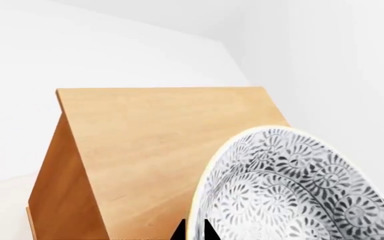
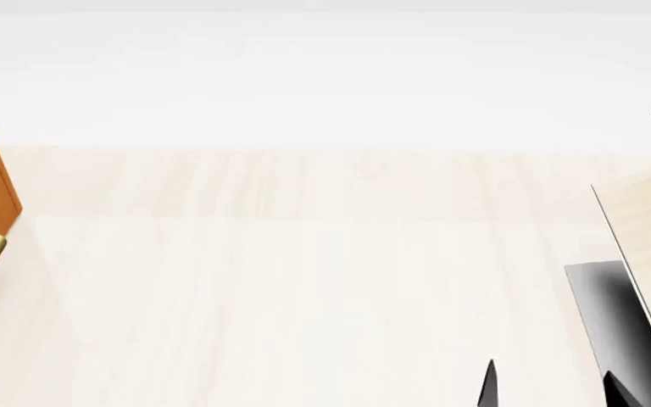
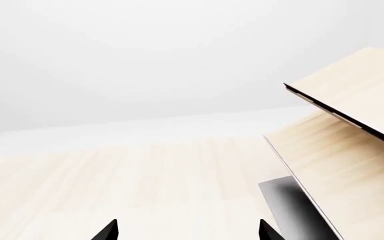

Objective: Close the top drawer of the cabinet and put the bowl on top of it.

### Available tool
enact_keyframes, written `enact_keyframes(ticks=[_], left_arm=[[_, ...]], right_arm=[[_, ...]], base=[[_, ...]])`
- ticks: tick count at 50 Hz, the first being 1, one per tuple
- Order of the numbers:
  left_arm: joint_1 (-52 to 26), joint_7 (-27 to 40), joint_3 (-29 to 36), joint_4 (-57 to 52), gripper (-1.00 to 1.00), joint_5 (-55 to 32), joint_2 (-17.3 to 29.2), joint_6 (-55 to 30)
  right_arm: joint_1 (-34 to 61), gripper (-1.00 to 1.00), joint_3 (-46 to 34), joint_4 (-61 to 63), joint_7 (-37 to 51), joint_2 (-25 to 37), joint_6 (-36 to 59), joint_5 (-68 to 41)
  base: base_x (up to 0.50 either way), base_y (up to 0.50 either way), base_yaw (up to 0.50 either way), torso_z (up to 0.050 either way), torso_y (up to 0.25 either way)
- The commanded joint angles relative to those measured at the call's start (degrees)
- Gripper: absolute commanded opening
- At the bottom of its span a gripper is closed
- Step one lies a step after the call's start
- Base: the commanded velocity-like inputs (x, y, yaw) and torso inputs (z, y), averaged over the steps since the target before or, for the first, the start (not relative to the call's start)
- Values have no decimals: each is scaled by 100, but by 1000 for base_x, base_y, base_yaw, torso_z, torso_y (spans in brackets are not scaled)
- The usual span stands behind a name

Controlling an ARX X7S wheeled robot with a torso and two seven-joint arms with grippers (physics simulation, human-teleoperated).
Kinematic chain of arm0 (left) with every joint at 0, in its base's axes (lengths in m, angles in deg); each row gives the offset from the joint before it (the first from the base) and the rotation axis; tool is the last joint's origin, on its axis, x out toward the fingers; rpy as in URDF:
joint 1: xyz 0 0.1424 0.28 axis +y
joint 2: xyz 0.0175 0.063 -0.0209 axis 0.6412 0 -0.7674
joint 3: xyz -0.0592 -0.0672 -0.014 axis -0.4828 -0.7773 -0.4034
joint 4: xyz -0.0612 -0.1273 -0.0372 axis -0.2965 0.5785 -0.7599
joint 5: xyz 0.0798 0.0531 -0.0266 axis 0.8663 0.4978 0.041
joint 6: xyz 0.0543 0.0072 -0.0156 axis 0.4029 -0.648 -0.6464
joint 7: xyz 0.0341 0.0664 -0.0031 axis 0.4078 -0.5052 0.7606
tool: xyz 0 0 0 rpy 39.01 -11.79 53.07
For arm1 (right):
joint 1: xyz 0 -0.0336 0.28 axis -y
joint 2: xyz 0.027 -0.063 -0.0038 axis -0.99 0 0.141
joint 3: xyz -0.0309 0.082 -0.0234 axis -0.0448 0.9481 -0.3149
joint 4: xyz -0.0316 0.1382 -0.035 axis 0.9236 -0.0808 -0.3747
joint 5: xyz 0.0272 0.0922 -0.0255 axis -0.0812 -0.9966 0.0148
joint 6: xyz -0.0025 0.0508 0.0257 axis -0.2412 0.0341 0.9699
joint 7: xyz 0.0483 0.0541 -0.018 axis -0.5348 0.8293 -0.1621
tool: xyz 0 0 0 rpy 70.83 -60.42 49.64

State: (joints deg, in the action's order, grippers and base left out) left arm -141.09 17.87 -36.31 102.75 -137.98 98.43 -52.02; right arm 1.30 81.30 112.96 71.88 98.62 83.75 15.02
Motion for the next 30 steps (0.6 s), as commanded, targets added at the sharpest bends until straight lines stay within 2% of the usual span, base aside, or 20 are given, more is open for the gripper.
enact_keyframes(ticks=[1,5,6,30], left_arm=[[-66,48,87,-4,-100,76,7,-108],[-94,-69,199,-55,-100,111,1,-111],[-91,-52,180,-52,100,106,-1,-103],[-218,72,129,-179,100,-7,-89,-333]], right_arm=[[-14,100,-38,-46,-18,-5,-55,21],[-18,100,-31,-39,-9,4,-53,5],[-17,100,-31,-48,-15,3,-64,7],[-24,100,-54,-212,-91,1,-182,-10]], base=[[0,0,0,0,0],[0,0,0,0,0],[0,0,0,0,0],[0,0,0,0,0]])
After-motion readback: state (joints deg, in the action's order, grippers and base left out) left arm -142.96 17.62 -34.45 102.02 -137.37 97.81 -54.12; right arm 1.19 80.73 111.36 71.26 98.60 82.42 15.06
